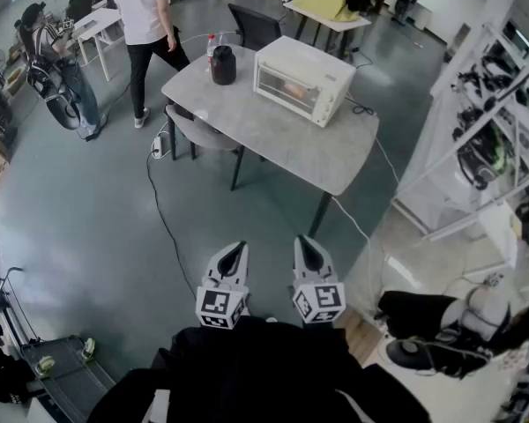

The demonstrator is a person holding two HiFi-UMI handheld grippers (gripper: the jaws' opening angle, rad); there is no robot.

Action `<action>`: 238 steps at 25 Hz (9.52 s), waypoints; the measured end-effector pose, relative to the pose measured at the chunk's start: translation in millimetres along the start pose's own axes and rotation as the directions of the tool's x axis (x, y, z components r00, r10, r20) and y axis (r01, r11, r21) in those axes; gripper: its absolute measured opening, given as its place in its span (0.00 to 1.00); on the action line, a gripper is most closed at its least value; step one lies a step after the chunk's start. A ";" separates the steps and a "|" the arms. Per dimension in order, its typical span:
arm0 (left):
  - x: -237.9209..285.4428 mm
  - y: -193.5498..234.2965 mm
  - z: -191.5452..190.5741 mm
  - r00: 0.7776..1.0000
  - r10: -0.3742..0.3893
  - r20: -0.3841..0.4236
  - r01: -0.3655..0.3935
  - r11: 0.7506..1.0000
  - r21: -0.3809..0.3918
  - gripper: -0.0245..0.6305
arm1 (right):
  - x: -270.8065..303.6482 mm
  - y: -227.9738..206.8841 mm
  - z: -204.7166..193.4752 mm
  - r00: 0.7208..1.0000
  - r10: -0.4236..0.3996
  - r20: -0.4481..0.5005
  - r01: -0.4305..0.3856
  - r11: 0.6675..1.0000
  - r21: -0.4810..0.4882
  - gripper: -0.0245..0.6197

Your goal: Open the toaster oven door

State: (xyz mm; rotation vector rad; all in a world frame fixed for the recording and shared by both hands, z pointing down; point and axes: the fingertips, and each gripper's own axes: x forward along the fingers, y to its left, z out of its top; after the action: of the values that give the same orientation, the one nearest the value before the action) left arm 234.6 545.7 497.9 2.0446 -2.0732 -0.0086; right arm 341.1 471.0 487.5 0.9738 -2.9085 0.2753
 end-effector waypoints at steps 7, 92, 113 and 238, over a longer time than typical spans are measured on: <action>4.6 15.9 0.3 1.000 -0.018 0.005 0.018 1.000 0.012 0.04 | 14.3 6.3 1.6 1.000 -0.001 -0.003 0.001 1.000 -0.003 0.04; 730.6 315.1 134.8 0.910 -0.360 -0.207 0.390 0.912 0.129 0.04 | 630.0 -355.0 73.3 0.836 -0.537 -0.111 0.547 0.829 0.114 0.04; 785.1 332.2 94.9 0.861 -0.372 -0.348 0.434 0.893 0.118 0.04 | 648.2 -387.3 33.0 0.759 -0.608 -0.233 0.641 0.759 0.111 0.04; 680.7 371.3 4.2 0.757 -0.334 -0.563 0.376 0.926 -0.043 0.04 | 590.9 -308.1 -68.0 0.733 -0.465 -0.496 0.613 0.768 0.186 0.04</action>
State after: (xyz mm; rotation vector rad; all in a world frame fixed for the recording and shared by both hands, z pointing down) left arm -132.7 -117.1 662.3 2.1145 -1.3261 0.5485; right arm 55.0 -107.1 668.2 1.5424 -2.0880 0.8435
